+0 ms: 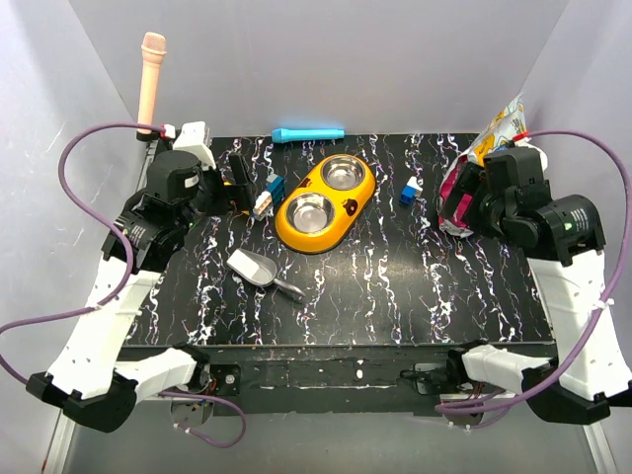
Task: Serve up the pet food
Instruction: Move the pet food bag to the center of the board.
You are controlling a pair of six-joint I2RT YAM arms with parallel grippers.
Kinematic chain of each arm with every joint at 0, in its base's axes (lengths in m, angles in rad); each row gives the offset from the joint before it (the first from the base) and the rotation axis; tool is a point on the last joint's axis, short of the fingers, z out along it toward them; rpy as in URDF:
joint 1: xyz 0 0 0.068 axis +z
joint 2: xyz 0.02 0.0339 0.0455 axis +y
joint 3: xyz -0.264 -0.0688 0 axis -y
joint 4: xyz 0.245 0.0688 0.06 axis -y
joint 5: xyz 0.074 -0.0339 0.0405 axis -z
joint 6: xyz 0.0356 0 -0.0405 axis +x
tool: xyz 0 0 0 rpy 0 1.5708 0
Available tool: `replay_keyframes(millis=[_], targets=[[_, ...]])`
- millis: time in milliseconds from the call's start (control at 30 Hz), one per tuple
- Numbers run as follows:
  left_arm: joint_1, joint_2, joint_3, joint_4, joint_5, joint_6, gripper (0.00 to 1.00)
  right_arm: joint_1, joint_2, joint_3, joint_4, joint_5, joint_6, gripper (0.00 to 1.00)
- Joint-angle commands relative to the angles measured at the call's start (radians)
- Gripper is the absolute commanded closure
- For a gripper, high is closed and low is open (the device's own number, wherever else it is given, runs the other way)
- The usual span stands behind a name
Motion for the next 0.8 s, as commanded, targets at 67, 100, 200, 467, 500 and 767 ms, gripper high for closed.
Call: replay_keyframes(millis=[67,100,200,467,500,767], targets=[[0.0,0.011,0.073,-0.04,0.086,-0.03,0.01,-0.033,0.117,0.146,-0.105,-0.005,0.012,0.0],[0.0,0.017,0.078,-0.046,0.104,-0.035,0.01,-0.059,0.157,0.202,-0.106,-0.015,0.006,0.0],[0.0,0.03,0.099,-0.075,0.141,-0.041,0.01,-0.15,0.307,0.369,-0.135,-0.025,0.001,0.0],[0.0,0.01,0.087,-0.17,0.221,-0.048,0.01,-0.45,0.486,0.617,-0.107,-0.136,0.016,0.0],[0.0,-0.001,0.073,-0.173,0.244,-0.059,0.01,-0.475,0.481,0.599,-0.074,-0.159,0.015,0.0],[0.0,-0.073,-0.014,-0.164,0.359,-0.125,0.01,-0.543,0.593,0.617,0.016,-0.251,-0.065,0.11]])
